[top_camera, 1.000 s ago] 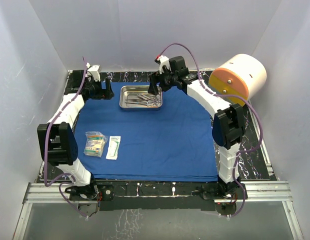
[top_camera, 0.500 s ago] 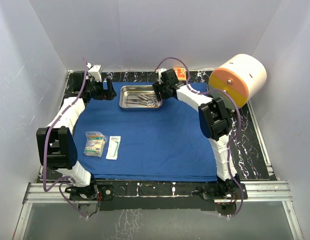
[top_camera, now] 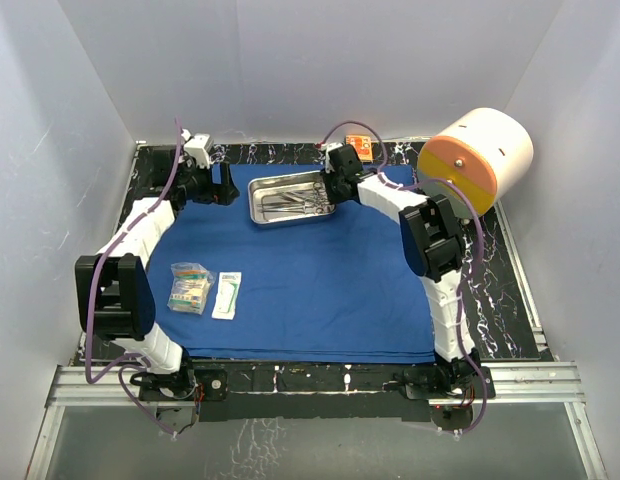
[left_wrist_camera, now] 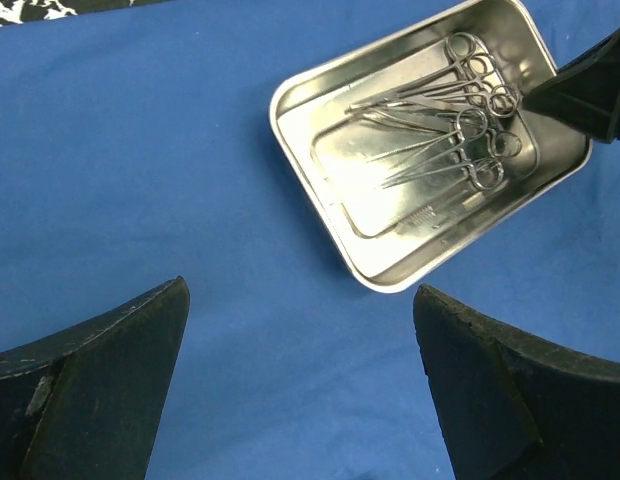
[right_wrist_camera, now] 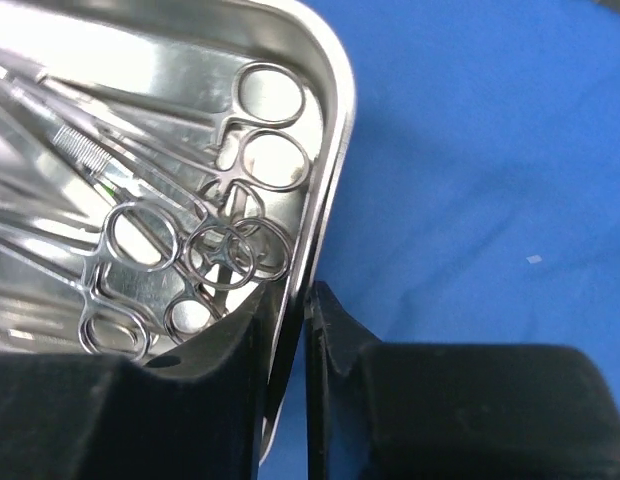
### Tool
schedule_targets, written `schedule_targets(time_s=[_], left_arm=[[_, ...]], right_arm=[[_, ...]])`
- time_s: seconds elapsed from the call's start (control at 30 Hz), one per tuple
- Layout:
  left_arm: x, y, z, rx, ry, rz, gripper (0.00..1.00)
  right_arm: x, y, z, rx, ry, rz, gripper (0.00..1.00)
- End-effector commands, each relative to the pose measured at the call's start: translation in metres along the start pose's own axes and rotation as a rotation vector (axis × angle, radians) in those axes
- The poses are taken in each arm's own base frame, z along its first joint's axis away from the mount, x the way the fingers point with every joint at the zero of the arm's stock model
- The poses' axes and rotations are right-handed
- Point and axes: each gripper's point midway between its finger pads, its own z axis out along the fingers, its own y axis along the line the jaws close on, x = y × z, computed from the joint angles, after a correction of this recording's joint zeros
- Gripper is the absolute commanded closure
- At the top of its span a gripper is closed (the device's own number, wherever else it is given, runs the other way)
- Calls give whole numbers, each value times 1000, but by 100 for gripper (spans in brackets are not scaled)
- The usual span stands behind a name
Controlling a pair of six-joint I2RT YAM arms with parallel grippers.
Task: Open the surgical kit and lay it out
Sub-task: Move the container from the surgical kit.
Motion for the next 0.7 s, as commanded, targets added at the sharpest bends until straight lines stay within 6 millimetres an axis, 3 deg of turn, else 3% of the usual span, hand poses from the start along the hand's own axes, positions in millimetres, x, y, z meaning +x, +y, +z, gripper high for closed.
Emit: schedule_targets(time_s=[0.0, 0.17, 0.37, 0.67], left_arm=[[-8, -22, -7, 43, -31, 68, 7], [7, -45, 8, 76, 14, 136, 7], [19, -67, 25, 119, 59, 158, 7], [33, -84, 36, 155, 102, 166, 7]], right_arm=[[-20, -47, -34, 94, -84, 109, 88], [-3, -74, -56, 134, -114, 235, 94], [-1, -95, -88, 195, -228, 363, 98], [12, -109, -76, 223, -214, 394, 97]])
